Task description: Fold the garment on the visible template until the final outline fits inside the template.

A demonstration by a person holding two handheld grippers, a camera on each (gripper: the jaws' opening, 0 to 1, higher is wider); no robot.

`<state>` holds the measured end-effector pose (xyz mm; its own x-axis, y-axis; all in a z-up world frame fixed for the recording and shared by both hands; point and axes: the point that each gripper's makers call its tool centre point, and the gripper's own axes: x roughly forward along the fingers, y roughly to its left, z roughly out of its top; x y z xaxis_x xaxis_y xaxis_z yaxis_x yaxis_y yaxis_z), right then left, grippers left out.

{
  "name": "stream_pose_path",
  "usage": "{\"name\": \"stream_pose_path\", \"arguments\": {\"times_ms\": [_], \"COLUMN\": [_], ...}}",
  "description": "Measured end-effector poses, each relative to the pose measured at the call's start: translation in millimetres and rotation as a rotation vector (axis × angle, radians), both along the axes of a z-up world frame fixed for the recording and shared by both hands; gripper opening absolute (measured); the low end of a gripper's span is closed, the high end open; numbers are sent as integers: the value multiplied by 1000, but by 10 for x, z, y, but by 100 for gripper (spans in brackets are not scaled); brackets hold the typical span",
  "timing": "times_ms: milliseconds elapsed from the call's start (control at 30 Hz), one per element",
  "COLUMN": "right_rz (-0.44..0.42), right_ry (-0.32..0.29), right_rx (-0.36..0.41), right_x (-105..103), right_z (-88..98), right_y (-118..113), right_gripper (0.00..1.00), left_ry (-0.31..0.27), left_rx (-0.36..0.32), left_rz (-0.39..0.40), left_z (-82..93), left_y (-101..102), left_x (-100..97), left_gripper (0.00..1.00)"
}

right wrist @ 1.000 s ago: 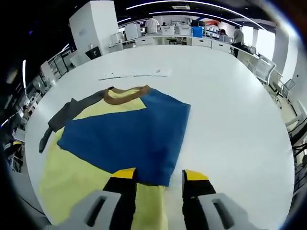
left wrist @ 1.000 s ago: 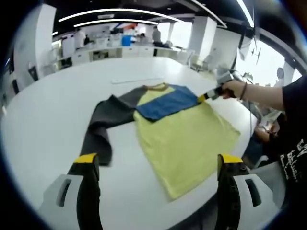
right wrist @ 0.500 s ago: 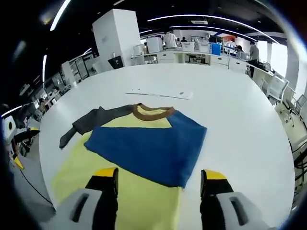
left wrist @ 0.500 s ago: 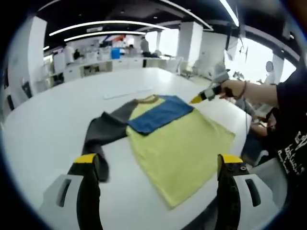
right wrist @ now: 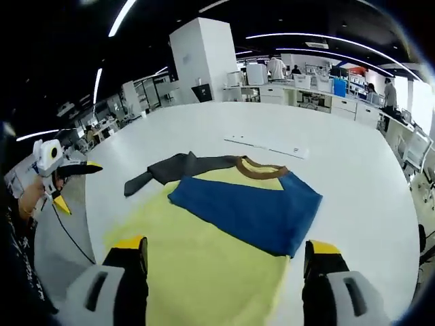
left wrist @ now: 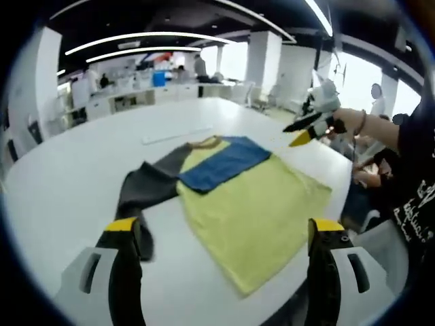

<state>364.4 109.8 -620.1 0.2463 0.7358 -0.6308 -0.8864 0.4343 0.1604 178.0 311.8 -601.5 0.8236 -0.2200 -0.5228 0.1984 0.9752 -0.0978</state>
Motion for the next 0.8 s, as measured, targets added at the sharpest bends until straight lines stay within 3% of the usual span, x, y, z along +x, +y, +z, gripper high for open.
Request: {"name": "stream_pose_path", "arguments": {"times_ms": [167,567,800], "right_rz": [58,210,227], "right_ry": [25,-16,-29], "right_rx": [32,13,9], "right_x": [-221,-697,-761], "right_z": [84,191,250], "right_y": [14,-45,-71], "right_gripper": [99,99,99], "left_ry": [-19,8,18], "left_rx": [-12,-8,-14], "left_rz": [-2,22,77], "left_z": [31,-84,-148], "left_y": [-1,177,405], "left_x": [16,18,3], "left_gripper": [99,99,98]}}
